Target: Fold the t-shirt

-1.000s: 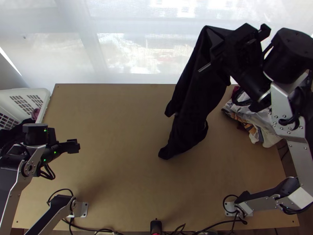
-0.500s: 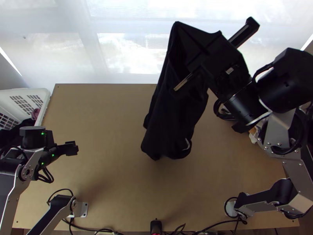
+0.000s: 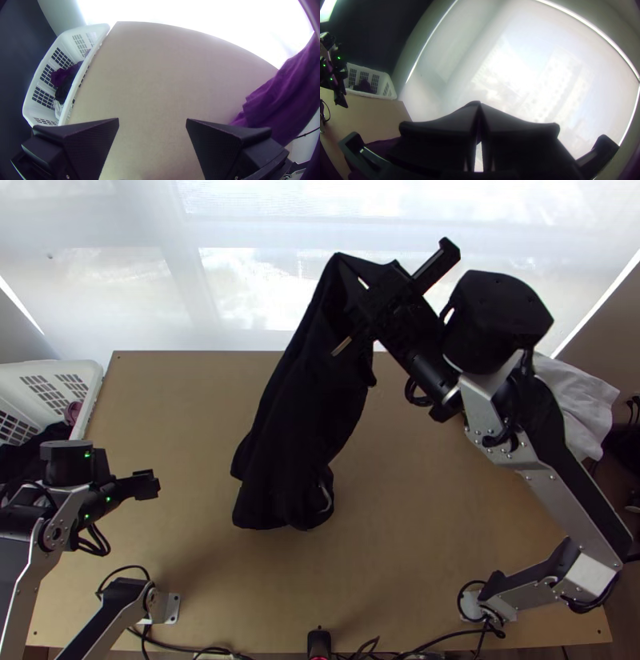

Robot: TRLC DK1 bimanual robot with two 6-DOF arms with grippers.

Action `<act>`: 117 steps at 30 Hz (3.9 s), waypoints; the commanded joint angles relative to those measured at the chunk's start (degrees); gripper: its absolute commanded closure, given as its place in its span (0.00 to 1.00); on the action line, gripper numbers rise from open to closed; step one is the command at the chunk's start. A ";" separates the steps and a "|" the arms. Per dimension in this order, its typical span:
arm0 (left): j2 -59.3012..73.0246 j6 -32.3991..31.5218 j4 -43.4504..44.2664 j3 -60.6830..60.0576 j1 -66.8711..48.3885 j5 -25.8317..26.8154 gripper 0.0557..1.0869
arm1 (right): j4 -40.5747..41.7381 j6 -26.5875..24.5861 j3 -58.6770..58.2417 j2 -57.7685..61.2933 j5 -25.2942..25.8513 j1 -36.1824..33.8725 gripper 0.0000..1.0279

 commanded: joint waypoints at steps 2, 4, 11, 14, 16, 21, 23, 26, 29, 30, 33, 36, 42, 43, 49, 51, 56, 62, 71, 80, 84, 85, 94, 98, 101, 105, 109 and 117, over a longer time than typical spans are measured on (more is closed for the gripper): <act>1.39 -0.33 0.74 -0.49 -3.22 -0.01 0.05 | -0.18 4.84 -16.71 -1.80 -5.00 -15.89 0.97; 2.62 -0.33 1.71 -0.40 -4.71 -0.01 0.05 | 0.00 4.84 -22.86 -2.50 -5.88 -19.23 0.97; 6.84 -0.50 5.05 -0.66 -9.46 -0.01 0.05 | 5.71 5.01 -39.83 -5.23 -7.02 -29.69 0.97; 8.77 -0.50 6.10 -0.93 -12.09 -0.01 0.05 | 6.68 5.01 -43.34 -4.09 -7.46 -33.56 0.97; 10.09 -0.41 6.98 -1.01 -13.41 -0.10 0.05 | 6.59 5.10 -45.01 -3.73 -7.55 -34.97 0.77; 12.55 -0.24 8.83 -1.01 -13.94 -0.10 0.05 | -1.50 8.44 -45.98 -8.04 -7.63 -31.54 0.05; 13.08 -0.24 9.18 -1.19 -13.94 -0.10 0.05 | -4.31 8.44 -47.30 -11.21 -7.63 -27.49 0.05; 12.99 -0.41 9.62 -1.72 -13.85 -0.10 0.05 | -8.88 8.62 -48.88 -13.93 -7.63 -20.64 0.05; 12.11 -0.59 9.62 -2.24 -12.97 -0.10 0.05 | -13.98 11.17 -48.44 -14.19 -7.72 -15.98 0.05; 11.50 -0.59 9.62 -2.68 -12.62 -0.10 0.05 | -14.59 12.04 -48.53 -13.93 -7.72 -15.28 0.05; 9.30 -0.68 9.53 -4.35 -11.21 -0.01 0.05 | -14.42 14.24 -48.35 -11.56 -7.72 -16.42 0.05; 6.84 -0.59 8.56 -5.67 -10.07 -0.10 0.05 | -18.11 18.46 -45.28 -10.85 -11.68 -16.68 0.05; 4.03 -0.50 6.98 -7.96 -7.96 -0.10 0.05 | -21.10 20.31 -52.48 -12.79 -14.14 -3.59 0.05; 3.76 -0.50 6.89 -7.87 -7.79 -0.10 0.05 | -21.10 20.31 -54.15 -12.88 -14.23 -1.57 0.05; 2.71 -0.50 6.54 -8.04 -5.41 -0.01 0.05 | -21.10 20.92 -59.43 -12.26 -17.04 5.99 0.10; 2.09 -0.50 6.54 -8.75 -4.97 -0.01 0.05 | -21.18 20.66 -59.60 -11.03 -17.13 7.57 0.10; 0.60 -0.59 6.01 -10.94 -3.57 -0.01 0.05 | -21.01 20.31 -56.79 -6.28 -18.88 9.68 0.16; 0.42 -0.33 4.52 -11.82 -3.39 -0.10 0.05 | -16.09 21.27 -54.15 1.45 -19.94 10.74 0.16; 1.30 0.03 4.61 -12.00 -3.30 -0.10 0.05 | -9.93 20.83 -53.01 8.04 -20.20 10.12 0.86; 2.45 -0.06 5.22 -11.47 -3.74 -0.01 0.05 | -9.76 17.41 -46.33 4.00 -20.11 2.30 0.97; 2.45 -0.24 5.31 -11.12 -3.83 -0.01 0.05 | -13.36 17.23 -40.44 2.94 -20.11 -0.16 0.97; 2.45 -0.24 5.31 -11.03 -3.83 -0.01 0.05 | -14.24 17.23 -39.48 2.86 -20.11 -0.51 0.97; 1.22 -0.24 4.70 -11.65 -4.09 -0.01 0.05 | -15.73 18.81 -45.10 2.07 -20.20 1.68 0.97; 1.30 -0.06 4.34 -11.82 -4.62 -0.10 0.05 | -15.73 20.31 -47.65 2.86 -20.20 3.09 0.54; 2.09 0.11 4.17 -11.47 -4.89 -0.10 0.05 | -15.73 21.27 -47.83 4.44 -20.20 3.53 0.37; 3.41 0.11 3.82 -10.24 -4.97 -0.10 0.05 | -15.21 21.71 -46.86 7.16 -20.20 3.79 0.33; 4.29 0.11 3.55 -9.98 -4.97 -0.19 0.05 | -14.77 21.89 -45.63 9.89 -20.38 4.23 0.33; 5.61 0.03 3.64 -9.80 -4.89 -0.19 0.05 | -13.98 21.89 -46.16 12.70 -21.17 4.76 0.33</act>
